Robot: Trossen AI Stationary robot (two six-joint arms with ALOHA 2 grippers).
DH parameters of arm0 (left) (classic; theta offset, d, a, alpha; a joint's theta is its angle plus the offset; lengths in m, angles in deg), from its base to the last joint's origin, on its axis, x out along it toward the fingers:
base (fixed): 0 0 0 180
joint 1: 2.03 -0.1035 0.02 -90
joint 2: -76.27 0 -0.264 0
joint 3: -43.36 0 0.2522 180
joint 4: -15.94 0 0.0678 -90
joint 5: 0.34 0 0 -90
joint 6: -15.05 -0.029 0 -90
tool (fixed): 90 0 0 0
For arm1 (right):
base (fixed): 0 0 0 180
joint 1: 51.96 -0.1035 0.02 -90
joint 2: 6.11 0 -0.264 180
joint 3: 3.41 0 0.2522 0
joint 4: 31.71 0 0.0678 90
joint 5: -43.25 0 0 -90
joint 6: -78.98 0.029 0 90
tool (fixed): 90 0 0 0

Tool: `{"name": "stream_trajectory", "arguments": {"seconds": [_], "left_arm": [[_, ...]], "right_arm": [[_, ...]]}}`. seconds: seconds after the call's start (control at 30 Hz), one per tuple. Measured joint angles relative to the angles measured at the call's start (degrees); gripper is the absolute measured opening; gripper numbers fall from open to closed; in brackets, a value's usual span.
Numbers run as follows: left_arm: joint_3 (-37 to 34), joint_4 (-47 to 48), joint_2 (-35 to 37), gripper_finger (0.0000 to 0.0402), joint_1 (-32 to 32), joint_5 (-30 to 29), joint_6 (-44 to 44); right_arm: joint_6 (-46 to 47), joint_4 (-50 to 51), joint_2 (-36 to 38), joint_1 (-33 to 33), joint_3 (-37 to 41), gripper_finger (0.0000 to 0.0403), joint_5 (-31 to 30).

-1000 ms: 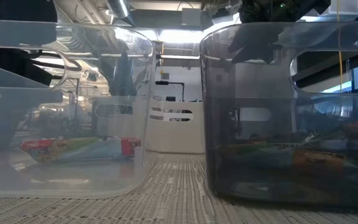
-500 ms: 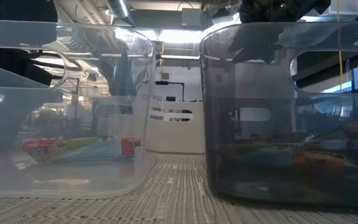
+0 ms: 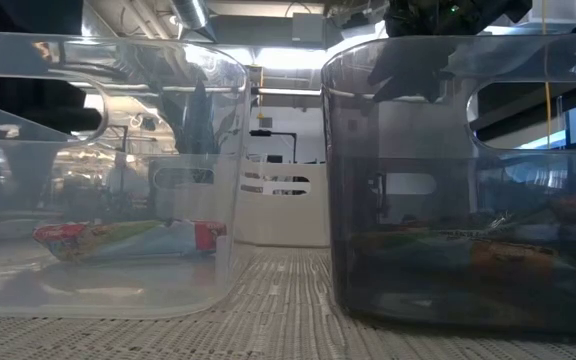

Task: Pick and place Granola Bars by type
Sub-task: Put the left red granola bar into the transparent bin

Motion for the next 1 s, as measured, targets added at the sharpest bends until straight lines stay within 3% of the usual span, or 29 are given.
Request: {"name": "stream_trajectory", "arguments": {"seconds": [0.47,0.77,1.0], "left_arm": [[0.0,-0.4,-2.8,0.0274,-0.3,-1.3,3.4],[-2.1,-1.6,-2.8,0.0276,-0.5,-0.5,6.3],[-7.0,-11.1,-2.8,0.0277,-0.6,0.4,5.1]], "right_arm": [[0.0,0.0,0.0,0.0,0.0,0.0195,0.0],[0.0,0.0,0.0,0.0,0.0,0.0195,0.0],[0.0,0.0,0.0,0.0,0.0,0.0195,0.0]]}}
